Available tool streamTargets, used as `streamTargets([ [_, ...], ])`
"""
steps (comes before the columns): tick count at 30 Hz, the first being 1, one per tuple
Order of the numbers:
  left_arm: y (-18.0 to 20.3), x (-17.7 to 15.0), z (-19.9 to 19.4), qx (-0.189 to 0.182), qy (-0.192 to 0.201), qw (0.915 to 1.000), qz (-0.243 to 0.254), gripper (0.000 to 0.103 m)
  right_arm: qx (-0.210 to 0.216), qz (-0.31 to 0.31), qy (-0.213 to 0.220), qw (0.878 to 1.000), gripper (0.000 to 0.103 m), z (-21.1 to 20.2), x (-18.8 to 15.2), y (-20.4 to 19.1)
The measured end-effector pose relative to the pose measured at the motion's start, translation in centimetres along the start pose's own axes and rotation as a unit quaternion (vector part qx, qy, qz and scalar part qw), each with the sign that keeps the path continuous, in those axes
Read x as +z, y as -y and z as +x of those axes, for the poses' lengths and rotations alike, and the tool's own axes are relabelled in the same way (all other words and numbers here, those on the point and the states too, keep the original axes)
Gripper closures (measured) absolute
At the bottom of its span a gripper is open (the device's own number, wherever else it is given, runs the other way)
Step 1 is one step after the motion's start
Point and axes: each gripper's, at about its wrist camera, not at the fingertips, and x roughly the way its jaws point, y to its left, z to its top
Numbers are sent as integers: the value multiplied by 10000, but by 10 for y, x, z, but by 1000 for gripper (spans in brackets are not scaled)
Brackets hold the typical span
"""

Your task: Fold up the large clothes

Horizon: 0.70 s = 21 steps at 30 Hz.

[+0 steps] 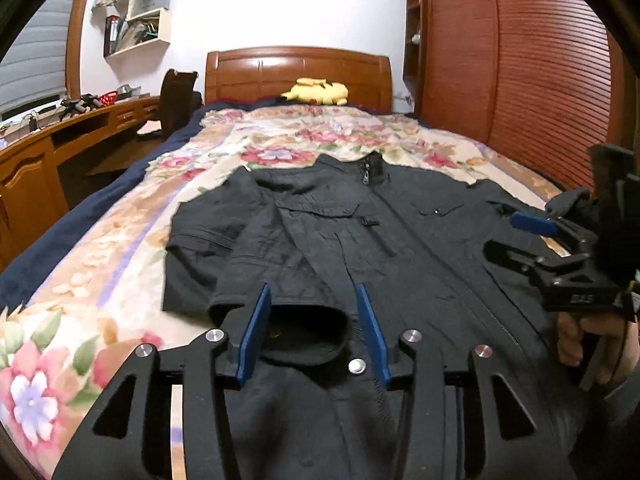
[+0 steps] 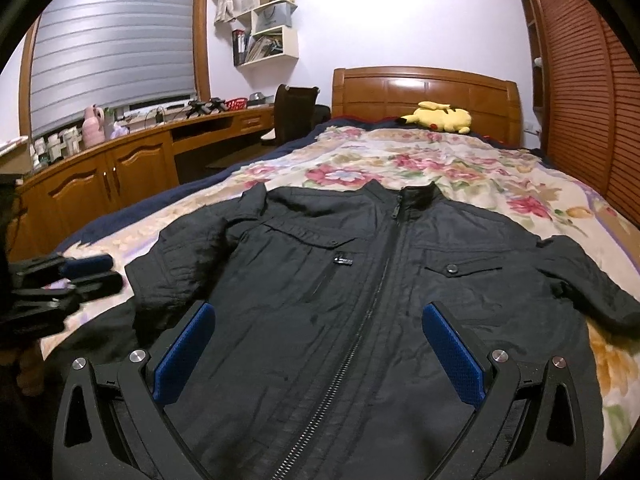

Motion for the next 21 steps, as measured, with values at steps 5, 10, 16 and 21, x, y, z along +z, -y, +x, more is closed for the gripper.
streamTargets([
  [5,-22,-2,-13,99,270,9995,-131,19,77,-47,-94,9999,1,5,6,0],
  [10,-44,-11,-20,457,294,9983,-198,19,311,-216,-175,9991,4,7,9,-11],
  [16,-76,-27,-25,686,200,9967,-394,19,580,-646,-332,9957,9,10,14,-38],
  [21,-93,-33,-26,780,179,9955,-516,19,904,-1005,-547,9893,11,20,22,-67],
])
